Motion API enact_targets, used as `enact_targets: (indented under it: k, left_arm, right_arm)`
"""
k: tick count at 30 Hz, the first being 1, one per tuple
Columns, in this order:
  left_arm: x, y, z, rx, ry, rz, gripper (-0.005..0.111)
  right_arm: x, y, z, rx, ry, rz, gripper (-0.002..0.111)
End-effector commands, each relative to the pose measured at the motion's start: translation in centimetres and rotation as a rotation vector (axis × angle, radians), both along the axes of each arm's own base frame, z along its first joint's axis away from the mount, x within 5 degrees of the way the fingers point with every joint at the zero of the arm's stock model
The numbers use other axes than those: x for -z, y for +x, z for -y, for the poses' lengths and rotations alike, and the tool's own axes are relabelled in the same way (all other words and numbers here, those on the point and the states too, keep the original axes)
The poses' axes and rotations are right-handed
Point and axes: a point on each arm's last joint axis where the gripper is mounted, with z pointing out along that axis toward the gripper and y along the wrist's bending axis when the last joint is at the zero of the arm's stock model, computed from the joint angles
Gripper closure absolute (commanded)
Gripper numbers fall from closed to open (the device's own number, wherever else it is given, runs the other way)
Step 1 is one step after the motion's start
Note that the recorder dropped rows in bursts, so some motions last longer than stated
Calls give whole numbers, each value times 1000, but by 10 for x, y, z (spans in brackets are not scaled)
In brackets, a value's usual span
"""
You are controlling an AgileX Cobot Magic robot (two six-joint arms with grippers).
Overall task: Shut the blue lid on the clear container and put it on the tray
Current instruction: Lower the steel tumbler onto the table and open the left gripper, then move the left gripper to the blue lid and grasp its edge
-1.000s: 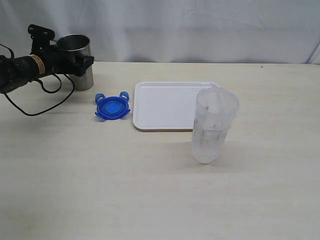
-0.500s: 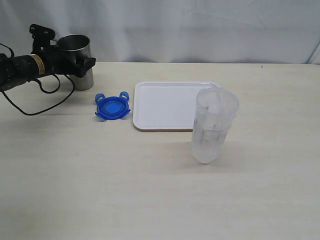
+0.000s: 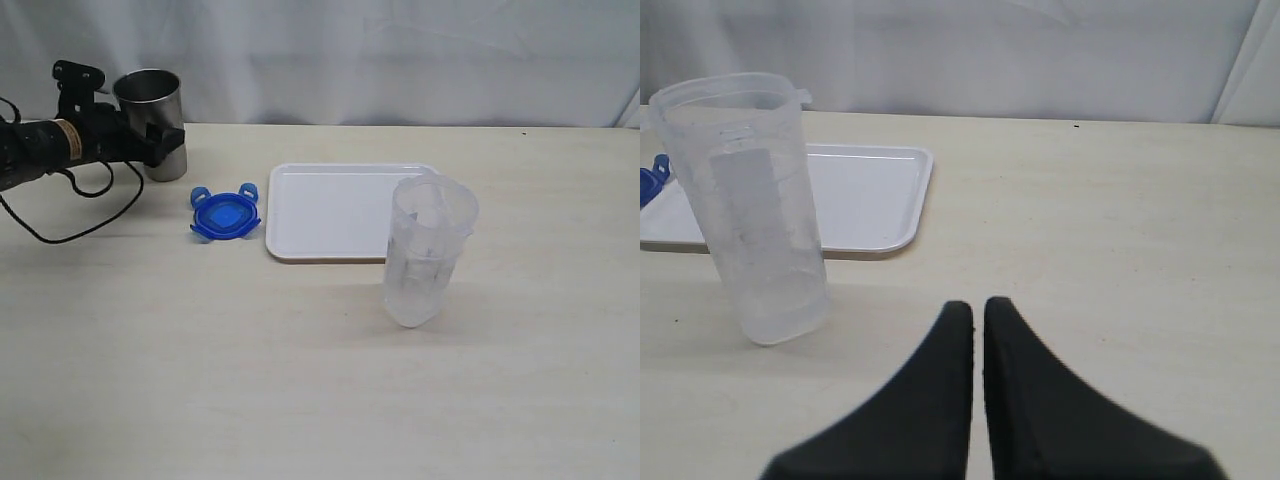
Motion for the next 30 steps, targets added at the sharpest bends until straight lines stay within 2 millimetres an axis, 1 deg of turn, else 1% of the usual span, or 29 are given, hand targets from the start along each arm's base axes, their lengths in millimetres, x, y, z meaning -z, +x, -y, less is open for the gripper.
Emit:
enact_targets:
  k: [1,4,9,13,15,16,17,19,20,21,22,23,24,28,30]
  left_arm:
    - [4,-7,-13,-15,-11,-13,21]
    - [5,-12,-14,-14,-6,-21,21]
    - [-7,-21,-15,-21,16,-21,21]
    - [-23,-36,-15,-21,36,-18,21]
    - [-34,-45,-17,-52,46,-24,21]
    - [-38,-49,-18,-59,60,-27,23]
    - [-44,-55,-20,-73,95,-34,35]
    - [-51,-64,-19,-61,114,-30,51]
    - [-56,-72,-18,-48,117,-26,66]
    - [-58,-76,-17,-50,110,-31,74]
    - [-60,-84,-15,-47,82,-39,88]
    - [-61,-88,-14,-49,58,-48,96]
    - [-59,-93,-12,-55,23,-75,107]
    - [-57,-102,-3,-48,29,-118,107]
    - [-59,-104,0,-92,56,-167,107]
  right_arm:
    - [1,0,0,5,3,1,104]
    - [1,0,0,5,3,1,104]
    - [1,0,0,5,3,1,104]
    - [1,0,0,5,3,1,104]
    - [1,0,0,5,3,1,104]
    - [1,0,0,5,3,1,104]
    - [1,0,0,5,3,1,104]
    - [1,0,0,5,3,1,104]
    - [1,0,0,5,3,1,104]
    - [1,0,0,5,3,1,104]
    - [1,0,0,5,3,1,104]
    - [1,0,0,5,3,1,104]
    - [1,0,0,5,3,1,104]
    - [1,0,0,5,3,1,104]
    - [1,0,0,5,3,1,104]
